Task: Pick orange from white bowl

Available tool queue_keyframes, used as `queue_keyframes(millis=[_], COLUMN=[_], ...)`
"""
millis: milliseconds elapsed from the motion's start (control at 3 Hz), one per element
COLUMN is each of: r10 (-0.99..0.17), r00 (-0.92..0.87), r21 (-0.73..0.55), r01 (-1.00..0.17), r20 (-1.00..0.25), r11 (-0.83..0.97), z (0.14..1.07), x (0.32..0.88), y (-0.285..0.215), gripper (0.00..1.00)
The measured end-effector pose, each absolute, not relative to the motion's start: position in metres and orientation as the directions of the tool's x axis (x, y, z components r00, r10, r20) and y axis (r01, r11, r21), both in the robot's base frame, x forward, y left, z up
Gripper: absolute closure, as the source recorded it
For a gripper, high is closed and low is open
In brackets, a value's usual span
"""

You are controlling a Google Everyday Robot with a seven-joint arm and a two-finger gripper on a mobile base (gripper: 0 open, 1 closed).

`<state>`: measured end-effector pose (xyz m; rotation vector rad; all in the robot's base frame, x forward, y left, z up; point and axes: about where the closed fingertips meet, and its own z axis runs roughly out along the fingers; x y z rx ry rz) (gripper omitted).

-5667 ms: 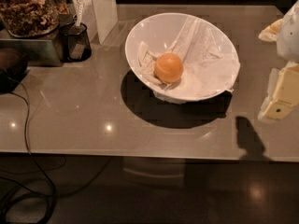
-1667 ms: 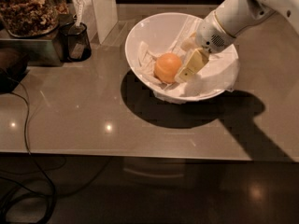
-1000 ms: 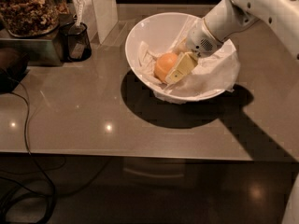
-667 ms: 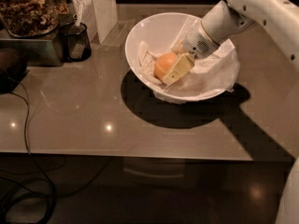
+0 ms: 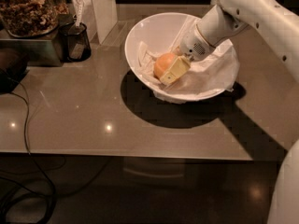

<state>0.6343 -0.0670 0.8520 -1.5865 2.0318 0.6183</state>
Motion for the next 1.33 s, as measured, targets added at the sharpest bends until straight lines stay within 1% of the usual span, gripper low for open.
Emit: queue_keyframes(millis=[333,667,1000,1333], r10=[-0.748,-0.707,-0.664,-0.635], r00=[-0.209,-0.213,-0.177,-0.143], r21=[0.054,0.053,-0.015,-0.110], r01=[-0.973,-0.969,-0.962,-0.933], r20=[-0.630,-0.674,-0.726,-0.759], r11=[0.226,0.242,0.272,0.343], z=[0.856,0.870,0.910,0.968], x=[0.634,0.628,0.613,0.581], y=[-0.069,-0.082,-0.104,-0.143], gripper=[0.92,1.00,1.00,1.00])
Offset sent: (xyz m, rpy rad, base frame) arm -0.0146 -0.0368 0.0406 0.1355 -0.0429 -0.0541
